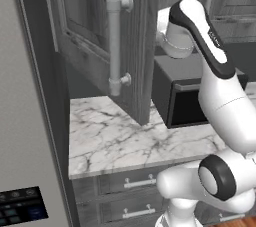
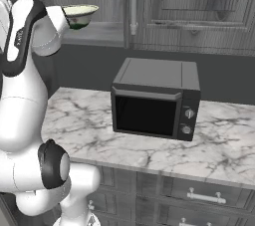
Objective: Move the bowls from the cabinet to the plates on the dining table.
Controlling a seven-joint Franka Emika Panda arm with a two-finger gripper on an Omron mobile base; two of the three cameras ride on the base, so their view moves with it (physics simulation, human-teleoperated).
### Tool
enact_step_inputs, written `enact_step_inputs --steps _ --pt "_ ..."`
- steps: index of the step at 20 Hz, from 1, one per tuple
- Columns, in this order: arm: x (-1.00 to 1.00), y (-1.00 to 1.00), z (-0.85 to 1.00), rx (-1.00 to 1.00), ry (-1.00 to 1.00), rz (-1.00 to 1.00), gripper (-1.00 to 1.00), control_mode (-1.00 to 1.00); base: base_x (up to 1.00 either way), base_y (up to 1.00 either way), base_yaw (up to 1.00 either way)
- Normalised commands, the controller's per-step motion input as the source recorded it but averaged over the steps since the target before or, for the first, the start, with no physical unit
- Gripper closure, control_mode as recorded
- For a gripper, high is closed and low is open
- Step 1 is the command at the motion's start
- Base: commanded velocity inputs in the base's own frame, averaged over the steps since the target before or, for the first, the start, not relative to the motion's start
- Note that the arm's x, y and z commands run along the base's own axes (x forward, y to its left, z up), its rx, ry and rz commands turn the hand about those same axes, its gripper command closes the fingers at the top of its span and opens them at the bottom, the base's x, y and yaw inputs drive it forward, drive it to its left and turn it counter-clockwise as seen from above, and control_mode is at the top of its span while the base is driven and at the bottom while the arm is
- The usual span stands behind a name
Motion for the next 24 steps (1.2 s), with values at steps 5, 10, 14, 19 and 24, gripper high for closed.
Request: enact_step_inputs --steps 5,10,14,19,24 --pt "0.00 0.38 0.00 0.00 0.00 0.00 -1.00 -1.00 0.00 0.00 0.00" --pt "0.00 0.67 -0.04 0.00 0.00 0.00 -1.00 -1.00 0.00 0.00 0.00" --pt "-0.04 0.23 0.00 -0.07 -0.03 0.00 -1.00 -1.00 0.00 0.00 0.00" --pt "-0.54 -0.08 0.11 -0.24 -0.17 0.00 -1.00 -1.00 0.00 0.00 0.00" --pt "-0.73 -0.41 0.14 -0.27 -0.19 -0.01 -1.00 -1.00 0.00 0.00 0.00"
